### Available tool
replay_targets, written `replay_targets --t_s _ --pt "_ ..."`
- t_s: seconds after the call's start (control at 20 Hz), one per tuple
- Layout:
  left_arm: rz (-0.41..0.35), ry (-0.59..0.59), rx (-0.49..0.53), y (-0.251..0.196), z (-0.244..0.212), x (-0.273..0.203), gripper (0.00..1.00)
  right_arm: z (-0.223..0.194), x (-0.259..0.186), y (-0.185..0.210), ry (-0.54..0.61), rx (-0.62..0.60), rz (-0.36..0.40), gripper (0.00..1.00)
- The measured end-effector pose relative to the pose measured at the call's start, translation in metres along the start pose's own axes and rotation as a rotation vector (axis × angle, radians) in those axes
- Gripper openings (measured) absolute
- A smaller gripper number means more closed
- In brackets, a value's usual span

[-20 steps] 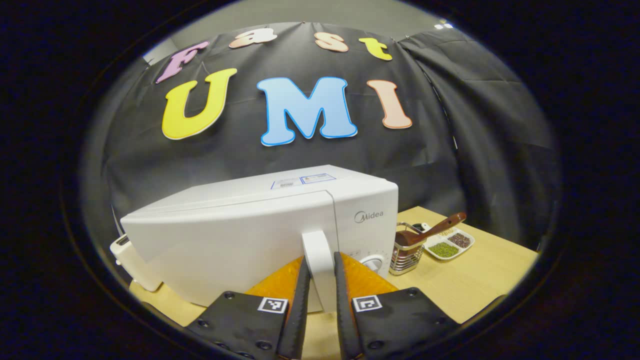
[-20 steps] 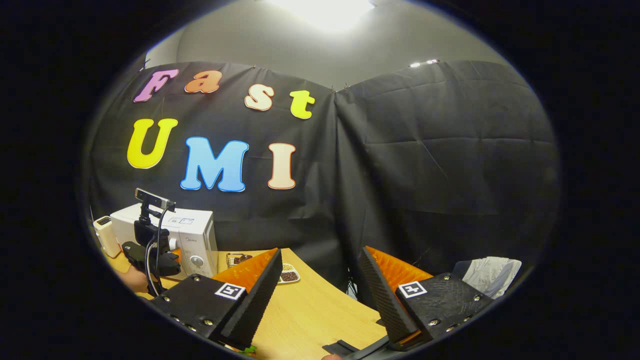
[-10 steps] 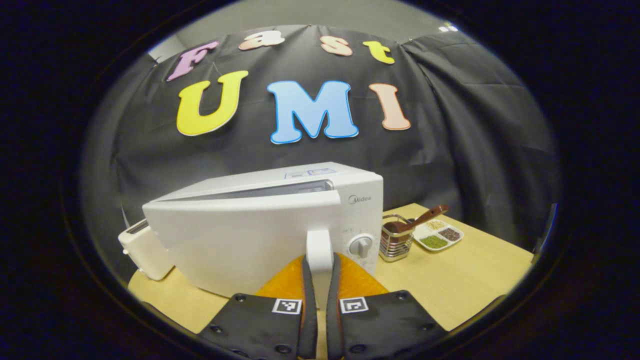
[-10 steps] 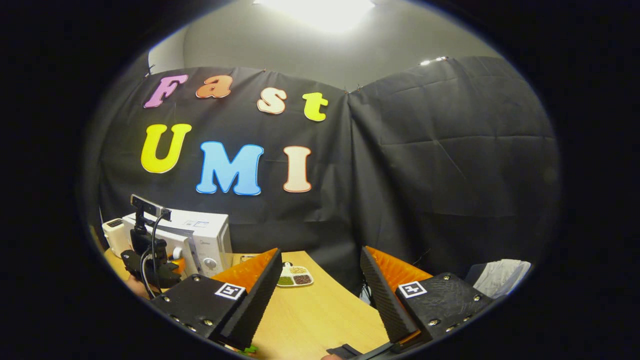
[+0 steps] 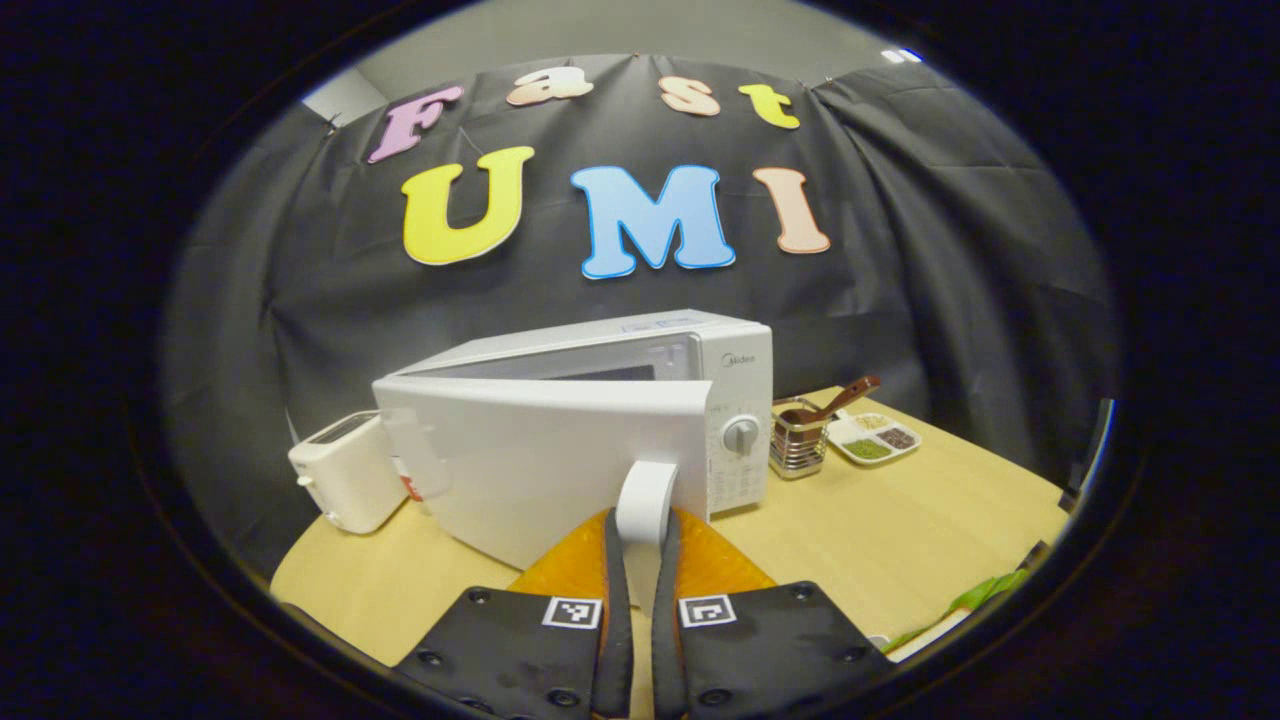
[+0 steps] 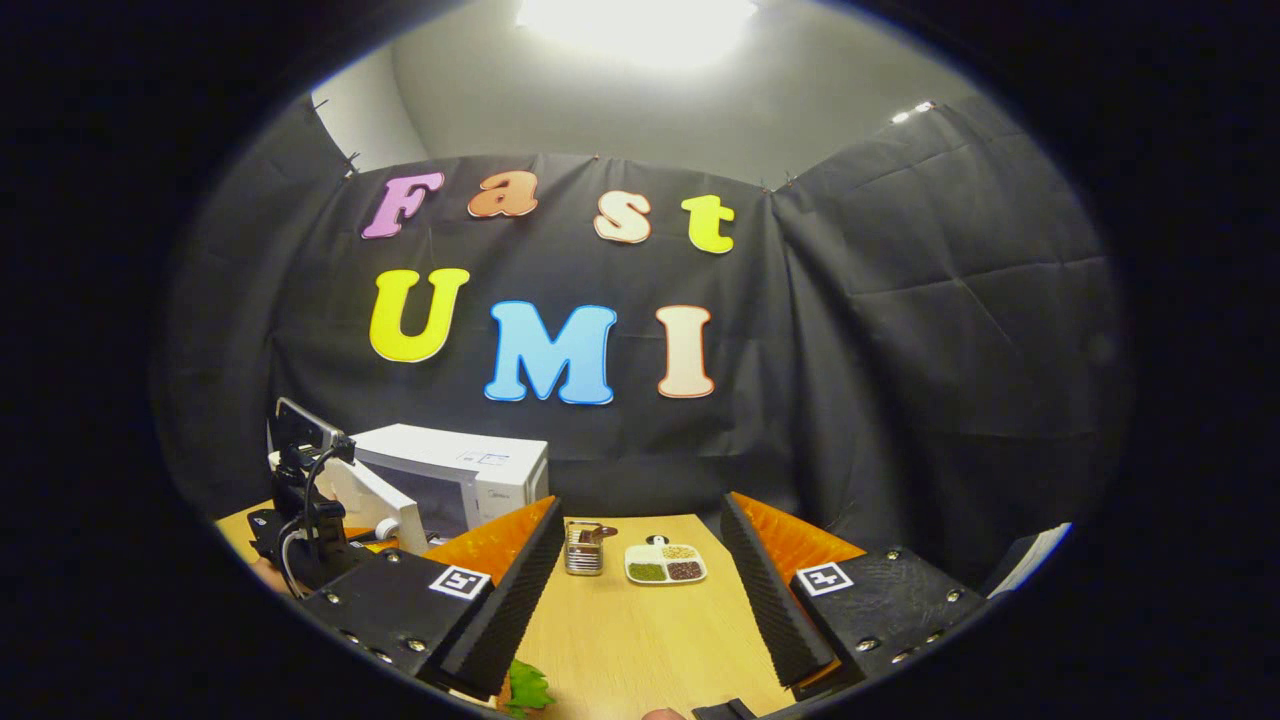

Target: Open the microwave oven with the left hand, put the food in, and close the microwave oven.

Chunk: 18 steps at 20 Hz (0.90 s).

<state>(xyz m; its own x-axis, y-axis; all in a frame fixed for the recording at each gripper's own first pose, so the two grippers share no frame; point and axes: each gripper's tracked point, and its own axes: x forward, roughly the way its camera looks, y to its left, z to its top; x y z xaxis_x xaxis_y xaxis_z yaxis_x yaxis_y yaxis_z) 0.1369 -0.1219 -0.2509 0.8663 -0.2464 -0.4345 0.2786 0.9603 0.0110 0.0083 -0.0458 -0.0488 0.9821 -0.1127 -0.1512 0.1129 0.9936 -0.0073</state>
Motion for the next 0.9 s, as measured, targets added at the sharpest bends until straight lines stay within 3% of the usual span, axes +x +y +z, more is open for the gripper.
replay_targets --t_s 0.2,0.45,0.65,0.9 --pt "0.102 0.028 0.016 0.033 -0.015 -0.038 0.14 -0.004 -0.006 0.008 -0.001 0.02 0.11 0.96" --pt "0.171 0.048 0.008 0.067 -0.031 -0.07 0.14 -0.002 -0.008 0.026 -0.008 0.042 0.163 0.95" --pt "0.172 0.045 0.006 0.097 -0.04 -0.088 0.14 0.005 -0.01 0.055 -0.019 0.059 0.171 0.95" --pt "0.116 0.033 0.039 0.124 -0.051 -0.105 0.14 0.001 -0.016 0.104 0.009 0.079 0.179 0.95"
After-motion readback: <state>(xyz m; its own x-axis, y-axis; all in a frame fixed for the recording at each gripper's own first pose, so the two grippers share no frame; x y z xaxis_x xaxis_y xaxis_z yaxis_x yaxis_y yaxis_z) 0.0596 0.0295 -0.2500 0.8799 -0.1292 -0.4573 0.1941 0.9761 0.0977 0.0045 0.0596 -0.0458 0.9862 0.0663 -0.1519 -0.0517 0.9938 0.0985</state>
